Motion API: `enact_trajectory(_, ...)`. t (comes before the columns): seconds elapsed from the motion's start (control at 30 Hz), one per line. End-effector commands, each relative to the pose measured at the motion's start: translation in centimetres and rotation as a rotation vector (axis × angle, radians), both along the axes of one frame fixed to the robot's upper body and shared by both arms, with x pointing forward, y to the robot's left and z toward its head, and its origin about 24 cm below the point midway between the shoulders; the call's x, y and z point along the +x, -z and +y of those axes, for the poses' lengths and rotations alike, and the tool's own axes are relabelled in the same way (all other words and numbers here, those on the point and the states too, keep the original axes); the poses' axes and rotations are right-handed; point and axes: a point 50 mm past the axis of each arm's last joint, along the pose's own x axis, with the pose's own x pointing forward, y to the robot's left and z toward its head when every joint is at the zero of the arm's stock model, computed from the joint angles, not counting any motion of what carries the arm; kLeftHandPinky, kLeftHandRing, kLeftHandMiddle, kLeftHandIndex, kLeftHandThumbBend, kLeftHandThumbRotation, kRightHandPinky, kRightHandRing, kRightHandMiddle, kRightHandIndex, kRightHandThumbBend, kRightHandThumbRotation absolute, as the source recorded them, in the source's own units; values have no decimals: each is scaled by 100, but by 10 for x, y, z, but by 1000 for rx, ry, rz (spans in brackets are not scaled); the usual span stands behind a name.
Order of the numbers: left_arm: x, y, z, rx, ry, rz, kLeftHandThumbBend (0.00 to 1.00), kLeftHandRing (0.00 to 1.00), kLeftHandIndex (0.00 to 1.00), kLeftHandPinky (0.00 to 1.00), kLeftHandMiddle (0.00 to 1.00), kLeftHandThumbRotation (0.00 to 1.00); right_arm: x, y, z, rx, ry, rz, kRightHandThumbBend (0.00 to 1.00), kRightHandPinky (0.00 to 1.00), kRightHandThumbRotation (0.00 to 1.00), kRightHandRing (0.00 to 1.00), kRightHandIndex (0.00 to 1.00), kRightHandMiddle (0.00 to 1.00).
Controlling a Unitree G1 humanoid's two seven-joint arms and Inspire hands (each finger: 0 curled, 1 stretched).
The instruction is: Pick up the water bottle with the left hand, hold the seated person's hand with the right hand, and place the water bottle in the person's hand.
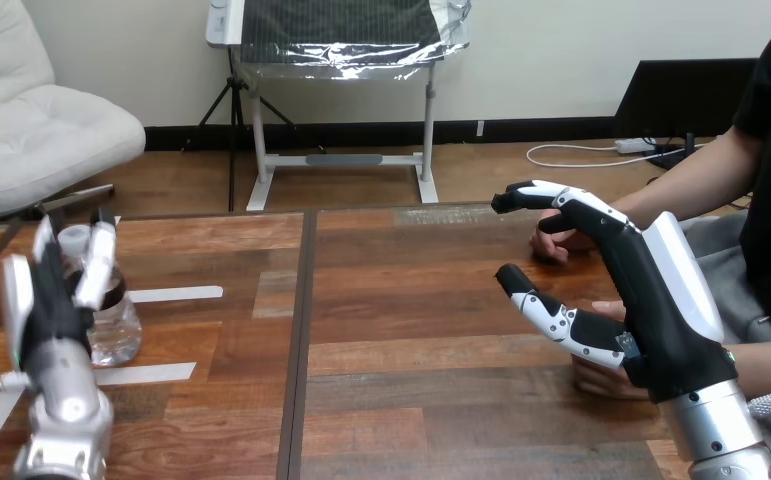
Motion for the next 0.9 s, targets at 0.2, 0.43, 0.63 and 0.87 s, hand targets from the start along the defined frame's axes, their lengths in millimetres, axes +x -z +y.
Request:
enact_trajectory(0.2, -8, 20, -16, -57, 27, 71, 44, 88, 91, 82, 90, 90, 8, -24, 2, 9, -20, -107, 40, 71, 10, 80, 71, 80)
enact_trajectory(0.43, -7, 21, -19, -61, 54, 70, 44, 88, 91, 82, 90, 91, 8, -24, 2, 9, -18, -107, 40, 72, 10, 80, 71, 80)
enact_trajectory(0.63, -6, 21, -23, -65, 68, 76, 43, 88, 91, 82, 91, 93, 8, -24, 2, 9, -16, -104, 40, 72, 11, 80, 71, 80)
enact_trajectory(0.87, -5, 21, -27, -58, 79, 75, 44, 85, 91, 77, 88, 95, 8, -24, 2, 6, -15, -100, 40, 72, 11, 81, 71, 81)
